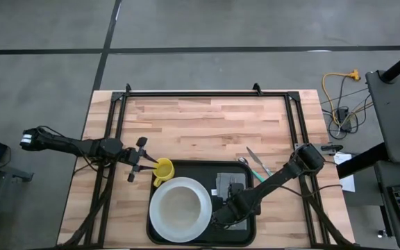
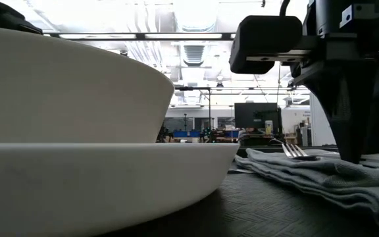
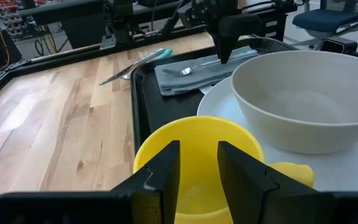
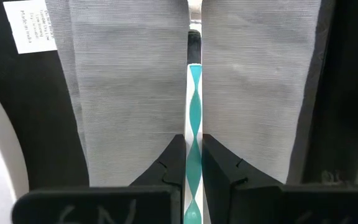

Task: Set up tray
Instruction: Put the white patterned fork on the gray napkin to the right of the white plate

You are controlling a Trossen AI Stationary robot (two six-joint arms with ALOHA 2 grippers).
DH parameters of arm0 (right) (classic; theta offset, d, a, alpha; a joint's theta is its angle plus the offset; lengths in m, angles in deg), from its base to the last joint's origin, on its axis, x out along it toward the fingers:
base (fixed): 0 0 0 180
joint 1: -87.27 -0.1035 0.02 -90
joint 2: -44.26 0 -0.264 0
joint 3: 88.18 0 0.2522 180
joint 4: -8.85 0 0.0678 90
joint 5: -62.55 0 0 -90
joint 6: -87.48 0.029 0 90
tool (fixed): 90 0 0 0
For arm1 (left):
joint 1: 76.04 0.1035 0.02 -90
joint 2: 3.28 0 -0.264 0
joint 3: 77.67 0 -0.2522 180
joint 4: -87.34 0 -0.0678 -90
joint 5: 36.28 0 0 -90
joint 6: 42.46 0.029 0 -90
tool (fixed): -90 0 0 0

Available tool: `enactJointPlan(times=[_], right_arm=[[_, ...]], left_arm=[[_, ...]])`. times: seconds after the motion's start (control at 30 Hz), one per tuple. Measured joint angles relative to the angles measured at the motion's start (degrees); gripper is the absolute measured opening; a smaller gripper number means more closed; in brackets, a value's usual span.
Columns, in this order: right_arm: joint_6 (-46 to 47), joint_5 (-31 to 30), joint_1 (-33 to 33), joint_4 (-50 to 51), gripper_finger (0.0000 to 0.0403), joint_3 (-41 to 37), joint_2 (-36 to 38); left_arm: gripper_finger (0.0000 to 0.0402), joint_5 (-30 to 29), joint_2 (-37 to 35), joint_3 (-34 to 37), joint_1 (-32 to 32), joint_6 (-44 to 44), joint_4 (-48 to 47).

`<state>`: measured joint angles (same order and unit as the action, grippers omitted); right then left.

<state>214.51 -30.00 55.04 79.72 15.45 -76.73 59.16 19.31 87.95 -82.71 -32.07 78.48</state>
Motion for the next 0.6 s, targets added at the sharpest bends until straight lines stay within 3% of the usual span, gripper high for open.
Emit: enactJointPlan(times=[0.43,0.6], right_arm=[[0.0,1.6,0.0,0.1,0.0021,-0.1,0.0],[0.0,1.6,0.0,0.1,0.0039,-0.6,0.0]], left_arm=[[0.0094,0.0,0.0,0.0,0.0,0.0,0.0],[0.0094,0.0,0.0,0.0,0.0,0.0,0.0]])
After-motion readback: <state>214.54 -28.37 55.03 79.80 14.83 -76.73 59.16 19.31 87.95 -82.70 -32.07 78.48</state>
